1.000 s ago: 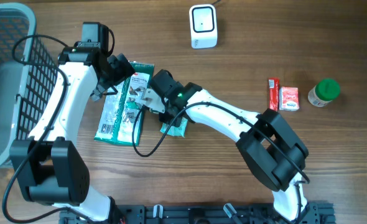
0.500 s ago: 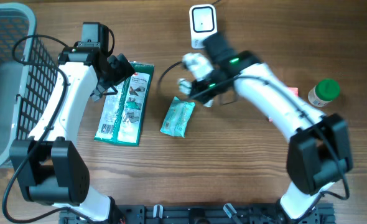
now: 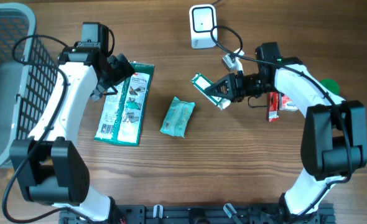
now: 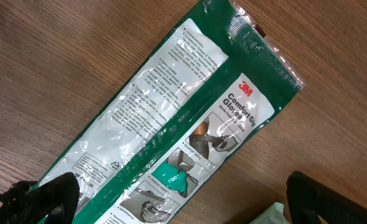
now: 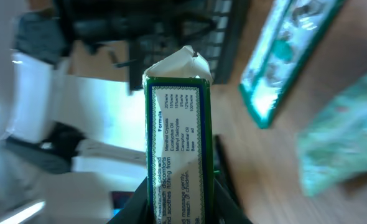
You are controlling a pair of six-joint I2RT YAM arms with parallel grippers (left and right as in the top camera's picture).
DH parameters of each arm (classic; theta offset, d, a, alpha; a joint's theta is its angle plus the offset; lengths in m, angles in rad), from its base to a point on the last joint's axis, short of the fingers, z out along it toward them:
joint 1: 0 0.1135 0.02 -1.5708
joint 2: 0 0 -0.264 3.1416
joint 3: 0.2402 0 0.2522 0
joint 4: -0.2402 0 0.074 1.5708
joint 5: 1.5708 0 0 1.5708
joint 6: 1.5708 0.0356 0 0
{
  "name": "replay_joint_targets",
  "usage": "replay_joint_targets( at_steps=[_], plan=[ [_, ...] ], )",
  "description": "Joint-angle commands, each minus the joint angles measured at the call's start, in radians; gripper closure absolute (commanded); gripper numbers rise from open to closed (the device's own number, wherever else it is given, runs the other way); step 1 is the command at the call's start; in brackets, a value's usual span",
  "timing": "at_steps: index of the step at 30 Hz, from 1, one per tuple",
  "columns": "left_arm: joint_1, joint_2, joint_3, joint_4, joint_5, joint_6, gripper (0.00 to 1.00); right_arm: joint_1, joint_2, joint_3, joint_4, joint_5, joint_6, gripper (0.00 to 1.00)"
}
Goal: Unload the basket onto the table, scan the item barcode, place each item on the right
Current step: 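Lift the small green packet with the right gripper to the scanner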
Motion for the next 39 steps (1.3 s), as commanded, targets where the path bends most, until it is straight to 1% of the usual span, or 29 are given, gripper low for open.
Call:
replay_joint_targets(
  at_steps=[1, 2, 4, 8, 10, 11, 14, 16, 17, 18, 19, 21, 23, 25, 27, 28, 30, 32, 33, 34, 37, 39],
  plan=[
    [0.000, 0.000, -0.002, -0.001, 0.001, -0.009, 0.00, 0.021, -0.085, 0.006, -0.057, -0.122, 0.009, 0.90],
    [0.000, 0.000, -0.002, -0.001, 0.001, -0.009, 0.00, 0.021, -0.121, 0.006, -0.071, -0.122, 0.013, 0.90],
    [0.000, 0.000, -0.002, -0.001, 0.001, -0.009, 0.00, 0.017, -0.274, 0.006, -0.057, -0.122, 0.093, 0.91],
    [0.000, 0.000, -0.002, -0.001, 0.001, -0.009, 0.00, 0.015, -0.511, 0.006, 0.086, -0.122, 0.259, 0.91],
    [0.000, 0.000, -0.002, -0.001, 0.001, -0.009, 0.00, 0.015, -0.630, 0.006, 0.248, -0.122, 0.419, 0.91],
    [0.000, 0.000, -0.002, -0.001, 0.001, -0.009, 0.00, 0.015, -0.679, 0.006, 0.357, -0.122, 0.503, 0.91],
    [0.000, 0.000, -0.002, -0.001, 0.001, -0.009, 0.00, 0.016, -0.756, 0.006, 0.581, -0.121, 0.690, 0.91],
    [0.000, 0.000, -0.002, -0.001, 0.001, -0.009, 0.00, 0.015, -0.774, 0.006, 0.645, -0.119, 0.717, 0.91],
    [0.000, 0.000, -0.002, -0.001, 0.001, -0.009, 0.00, 0.016, -0.774, 0.006, 0.656, -0.102, 0.707, 0.92],
    [0.000, 0.000, -0.002, -0.001, 0.001, -0.009, 0.00, 0.016, -0.766, 0.005, 0.651, -0.063, 0.657, 0.95],
    [0.000, 0.000, -0.002, -0.001, 0.001, -0.009, 0.00, 0.016, -0.750, 0.004, 0.646, 0.002, 0.615, 0.96],
    [0.000, 0.000, -0.002, -0.001, 0.001, -0.009, 0.00, 0.016, -0.688, 0.005, 0.633, 0.205, 0.627, 0.96],
    [0.000, 0.000, -0.002, -0.001, 0.001, -0.009, 0.00, 0.016, -0.631, 0.020, 0.636, 0.311, 0.634, 0.96],
    [0.000, 0.000, -0.002, -0.001, 0.001, -0.009, 0.00, 0.016, -0.525, 0.094, 0.631, 0.390, 0.640, 0.96],
    [0.000, 0.000, -0.002, -0.001, 0.001, -0.009, 0.00, 0.017, -0.427, 0.206, 0.591, 0.449, 0.625, 0.96],
    [0.000, 0.000, -0.002, -0.001, 0.001, -0.009, 0.00, 0.019, -0.389, 0.258, 0.554, 0.490, 0.586, 0.96],
    [0.000, 0.000, -0.002, -0.001, 0.001, -0.009, 0.00, 0.040, -0.304, 0.401, 0.408, 0.695, 0.438, 0.96],
    [0.000, 0.000, -0.002, -0.001, 0.001, -0.009, 0.00, 0.076, -0.238, 0.493, 0.330, 0.896, 0.275, 0.96],
    [0.000, 0.000, -0.002, -0.001, 0.001, -0.009, 0.00, 0.090, -0.224, 0.504, 0.328, 0.940, 0.219, 0.96],
    [0.000, 0.000, -0.002, -0.001, 0.001, -0.009, 0.00, 0.117, -0.198, 0.509, 0.338, 1.045, 0.146, 0.96],
    [0.000, 0.000, -0.002, -0.001, 0.001, -0.009, 0.00, 0.180, -0.134, 0.509, 0.360, 1.256, 0.024, 0.96],
    [0.000, 0.000, -0.002, -0.001, 0.001, -0.009, 0.00, 0.214, -0.060, 0.509, 0.398, 1.371, -0.053, 0.96]
  ],
)
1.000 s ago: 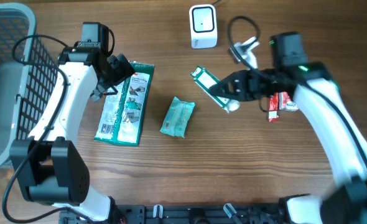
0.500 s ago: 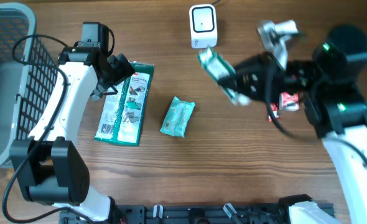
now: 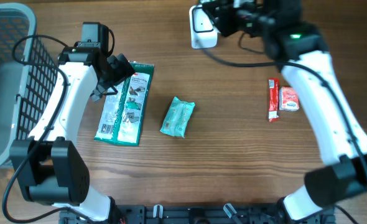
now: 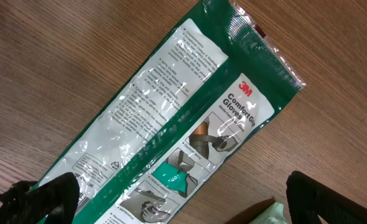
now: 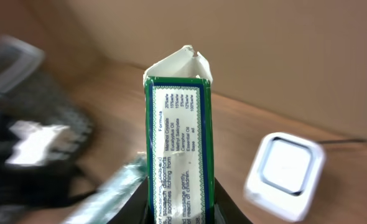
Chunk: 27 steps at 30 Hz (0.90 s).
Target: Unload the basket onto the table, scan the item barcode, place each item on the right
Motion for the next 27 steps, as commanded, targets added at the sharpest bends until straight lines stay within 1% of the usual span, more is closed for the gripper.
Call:
replay_joint_targets(
  at_steps=[1, 3, 6, 11, 13, 17, 21, 24, 25, 27],
  plan=[
    [0.000, 0.000, -0.002, -0.001, 0.001, -0.009, 0.00, 0.052, 0.150, 0.013, 0.056, 0.316, -0.222, 0.96],
    [0.000, 0.000, -0.002, -0.001, 0.001, -0.009, 0.00, 0.060, 0.250, 0.013, 0.128, 0.391, -0.241, 0.96],
    [0.000, 0.000, -0.002, -0.001, 0.001, -0.009, 0.00, 0.055, 0.342, 0.013, 0.201, 0.464, -0.233, 0.96],
    [0.000, 0.000, -0.002, -0.001, 0.001, -0.009, 0.00, 0.050, 0.444, 0.013, 0.315, 0.472, -0.227, 0.96],
    [0.000, 0.000, -0.002, -0.001, 0.001, -0.009, 0.00, 0.050, 0.461, 0.013, 0.352, 0.472, -0.190, 0.96],
    [0.000, 0.000, -0.002, -0.001, 0.001, -0.009, 0.00, 0.048, 0.484, 0.013, 0.410, 0.472, -0.048, 0.96],
    [0.000, 0.000, -0.002, -0.001, 0.001, -0.009, 0.00, 0.045, 0.536, 0.012, 0.409, 0.472, -0.015, 0.96],
    [0.000, 0.000, -0.002, -0.001, 0.001, -0.009, 0.00, 0.025, 0.511, 0.012, 0.397, 0.472, 0.056, 0.96],
    [0.000, 0.000, -0.002, -0.001, 0.001, -0.009, 0.00, 0.016, 0.482, 0.012, 0.389, 0.470, 0.066, 0.96],
    [0.000, 0.000, -0.002, -0.001, 0.001, -0.009, 0.00, -0.011, 0.367, 0.012, 0.307, 0.459, 0.107, 0.95]
  ],
)
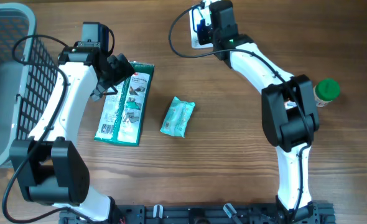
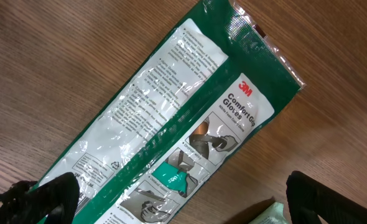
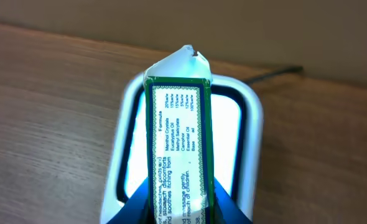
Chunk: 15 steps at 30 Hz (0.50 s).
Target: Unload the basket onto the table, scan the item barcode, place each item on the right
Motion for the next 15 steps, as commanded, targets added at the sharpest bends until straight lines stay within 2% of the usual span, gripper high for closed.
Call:
replay_joint_targets(
  at_steps=[1, 4, 6, 9, 10, 12, 15],
  plan=[
    [0.000, 0.000, -0.002, -0.001, 0.001, -0.009, 0.00, -0.052, -0.192, 0.013, -0.109, -0.003, 0.097, 0.95],
    [0.000, 0.000, -0.002, -0.001, 0.001, -0.009, 0.00, -0.103, -0.358, 0.013, -0.369, -0.002, 0.112, 0.91],
    [0.000, 0.000, -0.002, -0.001, 0.001, -0.009, 0.00, -0.142, -0.428, 0.013, -0.570, -0.002, 0.110, 0.95],
    [0.000, 0.000, -0.002, -0.001, 0.001, -0.009, 0.00, -0.214, -0.464, 0.012, -0.902, 0.000, 0.109, 0.95],
    [0.000, 0.000, -0.002, -0.001, 0.001, -0.009, 0.00, -0.261, -0.457, -0.010, -1.030, -0.002, 0.110, 0.91],
    [0.000, 0.000, -0.002, -0.001, 0.001, -0.009, 0.00, -0.295, -0.452, -0.101, -1.041, -0.002, 0.110, 0.90],
    [0.000, 0.000, -0.002, -0.001, 0.001, -0.009, 0.00, -0.301, -0.452, -0.306, -0.900, -0.002, 0.101, 0.84]
  ],
)
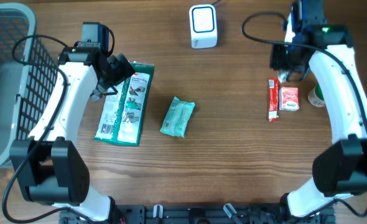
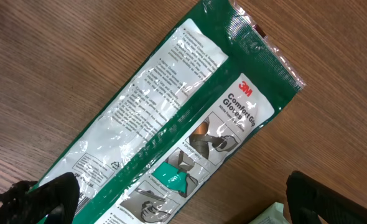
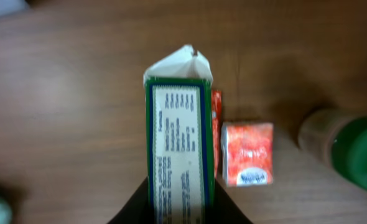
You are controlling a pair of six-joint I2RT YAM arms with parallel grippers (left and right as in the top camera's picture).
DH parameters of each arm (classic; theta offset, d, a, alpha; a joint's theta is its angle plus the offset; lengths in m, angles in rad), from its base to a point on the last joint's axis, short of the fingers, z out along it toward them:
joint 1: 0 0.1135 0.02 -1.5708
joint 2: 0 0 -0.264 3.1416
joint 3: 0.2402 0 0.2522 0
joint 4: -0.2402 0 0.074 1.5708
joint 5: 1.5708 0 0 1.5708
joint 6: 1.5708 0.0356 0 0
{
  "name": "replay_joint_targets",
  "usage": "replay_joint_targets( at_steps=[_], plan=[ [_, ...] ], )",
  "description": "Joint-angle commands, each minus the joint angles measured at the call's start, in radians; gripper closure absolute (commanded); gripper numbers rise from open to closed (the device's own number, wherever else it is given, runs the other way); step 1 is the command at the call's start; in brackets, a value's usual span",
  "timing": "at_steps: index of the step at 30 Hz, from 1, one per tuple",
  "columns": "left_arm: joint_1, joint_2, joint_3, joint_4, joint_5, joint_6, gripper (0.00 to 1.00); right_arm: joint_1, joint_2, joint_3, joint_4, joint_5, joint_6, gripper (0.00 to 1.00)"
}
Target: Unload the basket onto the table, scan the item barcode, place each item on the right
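A small green-edged box with printed white panels stands between the jaws of my right gripper, which is shut on it. In the overhead view that gripper hangs at the right of the table, well to the right of the white barcode scanner at the back edge. The box itself is hidden under the gripper there. My left gripper is open just above a green 3M glove pack, nothing between its fingers.
Below my right gripper lie a red stick pack and a small orange box, with a green-lidded bottle beside them. A teal wipe pack lies mid-table. A grey wire basket stands at the far left.
My right gripper, still shut on the green-edged box, has moved from right in front of the scanner to the right side, over the red stick pack and orange box. The left arm is unchanged.
My right gripper first held the green-edged box mid-table, right of the teal pack. Then it was high near the scanner, then with the box held against the scanner's window. Now it is over the right side. The left gripper stayed open over the glove pack throughout.
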Motion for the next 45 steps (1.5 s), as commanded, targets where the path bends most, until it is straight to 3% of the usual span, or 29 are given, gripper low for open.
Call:
replay_joint_targets(
  at_steps=[1, 6, 7, 8, 12, 15, 19, 22, 28, 31, 35, 40, 43, 45],
  plan=[
    [0.000, 0.000, -0.002, -0.001, 0.001, -0.009, 0.00, 0.005, 0.030, -0.196, 0.108, 0.001, 0.010, 0.83],
    [0.000, 0.000, -0.002, -0.001, 0.001, -0.009, 0.00, 0.005, 0.030, -0.404, 0.327, 0.002, -0.078, 0.74],
    [0.000, 0.000, -0.002, -0.001, 0.001, -0.009, 0.00, 0.005, 0.030, -0.426, 0.358, 0.002, -0.095, 0.70],
    [0.000, 0.000, -0.002, -0.001, 0.001, -0.009, 0.00, 0.005, 0.030, -0.444, 0.385, 0.002, -0.112, 0.58],
    [0.000, 0.000, -0.002, -0.001, 0.001, -0.009, 0.00, 0.005, 0.024, -0.447, 0.428, 0.012, -0.121, 0.41],
    [0.000, 0.000, -0.002, -0.001, 0.001, -0.009, 0.00, 0.006, -0.005, -0.356, 0.362, -0.012, -0.105, 0.39],
    [0.000, 0.000, -0.002, -0.001, 0.001, -0.009, 0.00, 0.037, -0.040, -0.292, 0.324, -0.322, -0.103, 0.42],
    [0.000, 0.000, -0.002, -0.001, 0.001, -0.009, 0.00, 0.110, -0.026, -0.314, 0.324, -0.383, -0.074, 0.44],
    [0.000, 0.000, -0.002, -0.001, 0.001, -0.009, 0.00, 0.377, 0.003, -0.414, 0.538, -0.417, 0.236, 0.38],
    [0.000, 0.000, -0.002, -0.001, 0.001, -0.009, 0.00, 0.475, 0.017, -0.436, 0.573, -0.284, 0.341, 0.37],
    [0.000, 0.000, -0.002, -0.001, 0.001, -0.009, 0.00, 0.563, 0.053, -0.437, 0.630, -0.166, 0.334, 0.25],
    [0.000, 0.000, -0.002, -0.001, 0.001, -0.009, 0.00, 0.575, 0.071, -0.436, 0.686, -0.167, 0.360, 0.25],
    [0.000, 0.000, -0.002, -0.001, 0.001, -0.009, 0.00, 0.534, 0.071, -0.433, 0.699, -0.263, 0.348, 0.25],
    [0.000, 0.000, -0.002, 0.026, 0.001, -0.010, 0.00, 0.492, 0.071, -0.430, 0.701, -0.444, 0.287, 0.26]
  ],
)
